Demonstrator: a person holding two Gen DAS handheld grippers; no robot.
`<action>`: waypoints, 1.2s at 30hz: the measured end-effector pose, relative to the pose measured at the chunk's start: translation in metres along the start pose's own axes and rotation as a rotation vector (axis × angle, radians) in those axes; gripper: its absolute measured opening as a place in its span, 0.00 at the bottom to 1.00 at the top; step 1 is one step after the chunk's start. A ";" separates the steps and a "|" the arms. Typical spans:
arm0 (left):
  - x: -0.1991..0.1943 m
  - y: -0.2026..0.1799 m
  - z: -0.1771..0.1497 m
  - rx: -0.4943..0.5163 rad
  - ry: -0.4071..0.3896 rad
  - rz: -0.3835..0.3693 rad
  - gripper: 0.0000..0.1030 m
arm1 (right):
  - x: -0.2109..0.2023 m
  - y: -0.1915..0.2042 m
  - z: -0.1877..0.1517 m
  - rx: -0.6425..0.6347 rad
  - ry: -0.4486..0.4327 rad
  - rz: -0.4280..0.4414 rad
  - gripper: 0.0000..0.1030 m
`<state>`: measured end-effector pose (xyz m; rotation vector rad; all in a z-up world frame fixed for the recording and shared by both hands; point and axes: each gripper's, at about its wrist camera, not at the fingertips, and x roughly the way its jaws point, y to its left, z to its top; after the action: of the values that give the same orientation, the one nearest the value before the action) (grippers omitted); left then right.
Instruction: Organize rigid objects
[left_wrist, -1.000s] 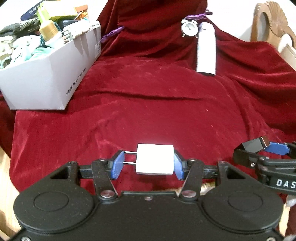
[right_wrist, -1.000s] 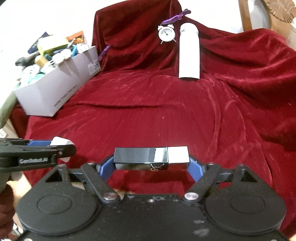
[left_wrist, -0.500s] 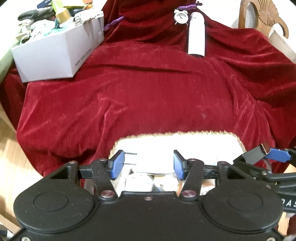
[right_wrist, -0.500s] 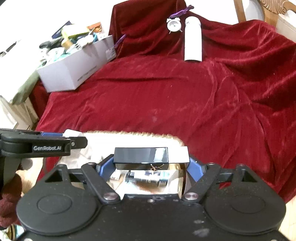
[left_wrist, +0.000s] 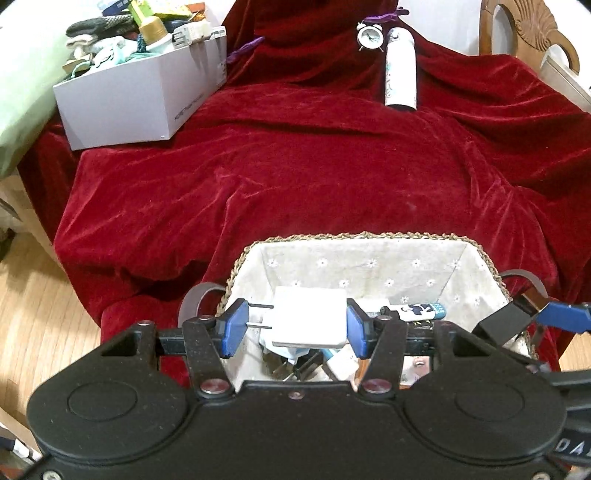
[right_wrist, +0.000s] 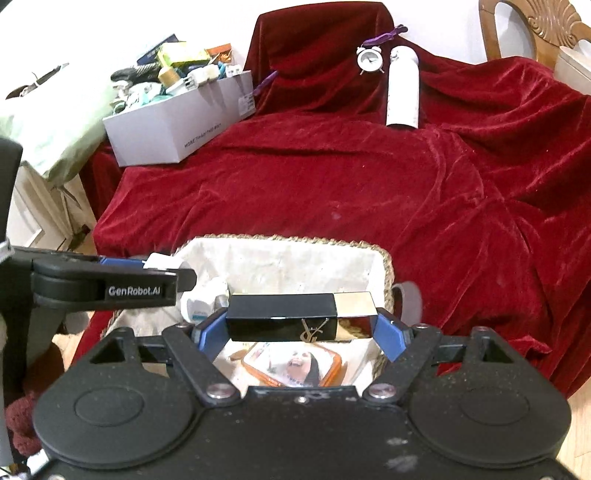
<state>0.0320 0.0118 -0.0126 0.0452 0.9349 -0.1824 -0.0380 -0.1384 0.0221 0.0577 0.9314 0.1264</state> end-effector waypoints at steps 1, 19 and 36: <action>0.000 0.001 -0.001 -0.002 0.002 0.000 0.51 | 0.001 0.003 -0.002 -0.009 0.002 -0.008 0.79; 0.012 0.000 -0.009 -0.009 0.049 0.009 0.51 | 0.018 0.002 -0.002 0.004 0.055 -0.026 0.79; -0.001 -0.003 -0.005 0.008 0.011 0.034 0.67 | 0.008 0.008 0.000 -0.039 -0.005 -0.068 0.86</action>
<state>0.0265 0.0093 -0.0147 0.0693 0.9438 -0.1550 -0.0339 -0.1295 0.0163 -0.0093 0.9244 0.0814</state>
